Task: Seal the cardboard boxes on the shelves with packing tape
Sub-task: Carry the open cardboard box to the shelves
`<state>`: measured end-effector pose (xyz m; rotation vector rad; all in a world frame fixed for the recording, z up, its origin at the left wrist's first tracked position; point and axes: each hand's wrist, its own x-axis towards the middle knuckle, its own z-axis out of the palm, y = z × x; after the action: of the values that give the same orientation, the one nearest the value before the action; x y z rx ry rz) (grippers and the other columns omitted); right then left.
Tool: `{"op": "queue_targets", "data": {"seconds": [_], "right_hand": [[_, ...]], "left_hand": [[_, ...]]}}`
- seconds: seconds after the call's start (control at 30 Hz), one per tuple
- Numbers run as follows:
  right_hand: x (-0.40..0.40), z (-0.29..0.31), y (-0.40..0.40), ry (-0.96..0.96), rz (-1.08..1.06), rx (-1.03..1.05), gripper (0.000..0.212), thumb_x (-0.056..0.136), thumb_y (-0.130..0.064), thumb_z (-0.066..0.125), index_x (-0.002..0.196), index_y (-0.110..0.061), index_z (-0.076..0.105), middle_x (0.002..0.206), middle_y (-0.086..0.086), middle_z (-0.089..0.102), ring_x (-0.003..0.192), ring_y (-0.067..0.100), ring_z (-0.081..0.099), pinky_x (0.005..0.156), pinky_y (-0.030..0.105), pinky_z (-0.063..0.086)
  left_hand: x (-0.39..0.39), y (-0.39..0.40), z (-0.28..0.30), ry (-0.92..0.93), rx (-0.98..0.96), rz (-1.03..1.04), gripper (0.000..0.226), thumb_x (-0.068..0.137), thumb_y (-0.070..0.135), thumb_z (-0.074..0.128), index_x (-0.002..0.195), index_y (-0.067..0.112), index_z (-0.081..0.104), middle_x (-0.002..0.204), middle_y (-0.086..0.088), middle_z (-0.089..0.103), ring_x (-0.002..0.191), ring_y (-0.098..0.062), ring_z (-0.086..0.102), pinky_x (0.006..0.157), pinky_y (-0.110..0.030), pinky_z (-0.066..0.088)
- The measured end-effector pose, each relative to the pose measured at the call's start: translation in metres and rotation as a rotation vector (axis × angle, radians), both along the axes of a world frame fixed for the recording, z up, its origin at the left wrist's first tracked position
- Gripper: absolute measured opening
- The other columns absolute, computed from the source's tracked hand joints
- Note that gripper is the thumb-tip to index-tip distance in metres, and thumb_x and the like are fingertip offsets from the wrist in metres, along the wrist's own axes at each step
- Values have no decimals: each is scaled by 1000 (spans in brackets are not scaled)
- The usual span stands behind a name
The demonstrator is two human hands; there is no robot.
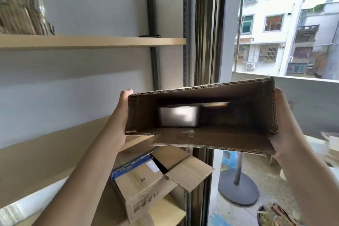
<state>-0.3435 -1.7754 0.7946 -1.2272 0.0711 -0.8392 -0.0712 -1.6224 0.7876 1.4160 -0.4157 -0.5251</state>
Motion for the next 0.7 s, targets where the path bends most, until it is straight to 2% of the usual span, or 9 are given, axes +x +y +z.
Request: {"op": "queue_targets", "data": {"seconds": [0.03,0.07,0.1,0.27,0.4,0.5,0.6,0.63,0.7], "right_hand": [[15,2,-6,60,2,97,67,101,-53,33,77,-14,82,72,13,74,69,17,74,61,23,56],[21,3,1,67,-174,97,67,100,-52,37,53,-25,76,56,1,69,51,9,68,48,19,50],[29,2,3,111,-172,91,67,98,-53,37,49,-26,74,54,-2,68,48,9,66,44,20,49],[90,-18,12,257,-115,145,46,97,-59,37,108,-25,66,75,1,72,66,16,71,40,22,50],[142,-32,20,315,37,145,59,98,-57,38,64,-27,76,55,-4,68,48,8,65,40,16,46],[179,-41,26,397,134,184,47,88,-69,48,92,-29,72,69,2,74,73,20,69,66,31,51],[215,-51,27,445,180,235,46,89,-69,46,105,-32,67,79,4,76,90,24,65,78,38,50],[223,-52,29,476,186,230,44,90,-67,46,102,-31,67,79,5,76,90,25,65,79,37,50],[241,-53,30,497,213,245,47,88,-67,50,104,-27,68,87,9,76,89,26,65,80,37,50]], "left_hand": [[3,9,0,-5,16,29,52,82,73,43,84,25,63,83,-9,69,85,-27,67,76,-36,53],[8,18,0,-16,28,78,54,77,75,45,88,26,65,90,-11,71,90,-29,68,79,-38,54],[11,29,2,-14,8,124,56,73,76,46,90,27,66,93,-12,72,92,-31,68,82,-40,54],[39,84,-7,-39,20,332,62,58,79,51,89,29,68,100,-11,73,96,-32,69,94,-48,53],[53,119,-16,-25,6,501,62,65,77,50,101,30,69,107,-7,72,96,-28,69,87,-42,56],[66,136,-30,-67,2,630,50,80,71,46,105,31,63,105,2,66,89,-17,61,76,-28,48],[80,145,-45,-143,31,732,38,94,60,42,102,27,57,86,4,59,74,-10,52,70,-32,40],[84,147,-50,-157,47,758,35,96,58,41,106,28,56,85,5,59,75,-11,53,72,-33,41],[96,147,-60,-194,40,781,46,98,57,39,123,25,60,116,-6,66,104,-24,60,90,-34,43]]}}
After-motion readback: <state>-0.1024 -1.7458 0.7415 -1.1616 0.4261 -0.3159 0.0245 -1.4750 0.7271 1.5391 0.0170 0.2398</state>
